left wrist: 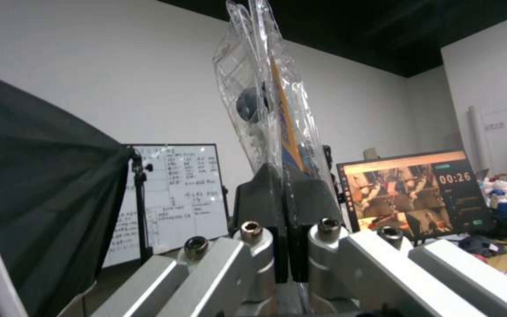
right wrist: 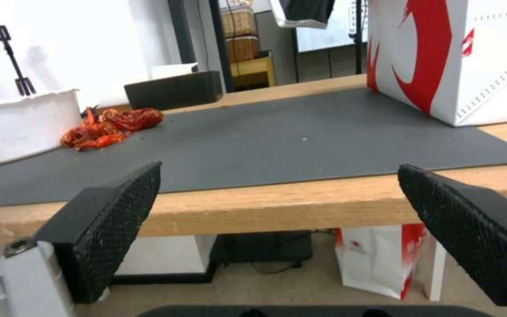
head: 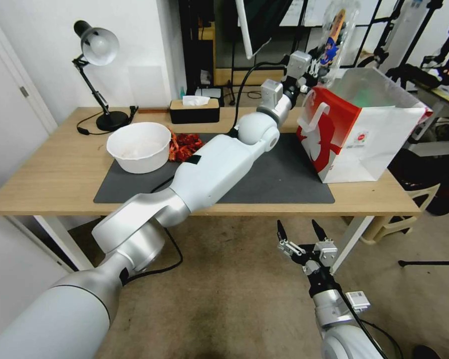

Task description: Close the takeout container lid, then place the container into the takeout bag.

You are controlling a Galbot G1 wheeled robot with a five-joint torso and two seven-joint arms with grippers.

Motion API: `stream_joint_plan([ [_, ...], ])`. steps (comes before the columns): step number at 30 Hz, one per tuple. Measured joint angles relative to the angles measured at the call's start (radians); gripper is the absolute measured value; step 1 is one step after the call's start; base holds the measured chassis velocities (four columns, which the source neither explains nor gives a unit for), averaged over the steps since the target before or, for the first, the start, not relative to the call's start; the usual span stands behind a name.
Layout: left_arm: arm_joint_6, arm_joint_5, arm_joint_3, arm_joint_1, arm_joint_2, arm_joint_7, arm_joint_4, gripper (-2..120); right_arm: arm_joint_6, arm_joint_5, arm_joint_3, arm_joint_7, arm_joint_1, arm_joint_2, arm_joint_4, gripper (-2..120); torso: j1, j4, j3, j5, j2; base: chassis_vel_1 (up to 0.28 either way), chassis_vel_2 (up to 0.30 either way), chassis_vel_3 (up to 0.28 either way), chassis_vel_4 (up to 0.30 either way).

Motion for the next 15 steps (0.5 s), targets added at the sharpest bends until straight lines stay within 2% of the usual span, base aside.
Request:
stream_joint_plan([
  [4,0.0,-0.015,0.037,-0.012,0.001,0.008,0.003,0,-0.003,0.002,-0.001,0.0,0.004,0.0,-0.004,100,0.0,-0.0003,0.0,0.0,0.0,0.0,0.0,0.0,0.0],
  [15,-0.003,-0.067,0.068,-0.03,0.002,0.022,-0.002,0,-0.013,0.006,-0.006,-0.001,0.016,0.001,-0.012,100,0.0,-0.0003,0.0,0.0001,0.0,0.0,0.0,0.0,0.0],
])
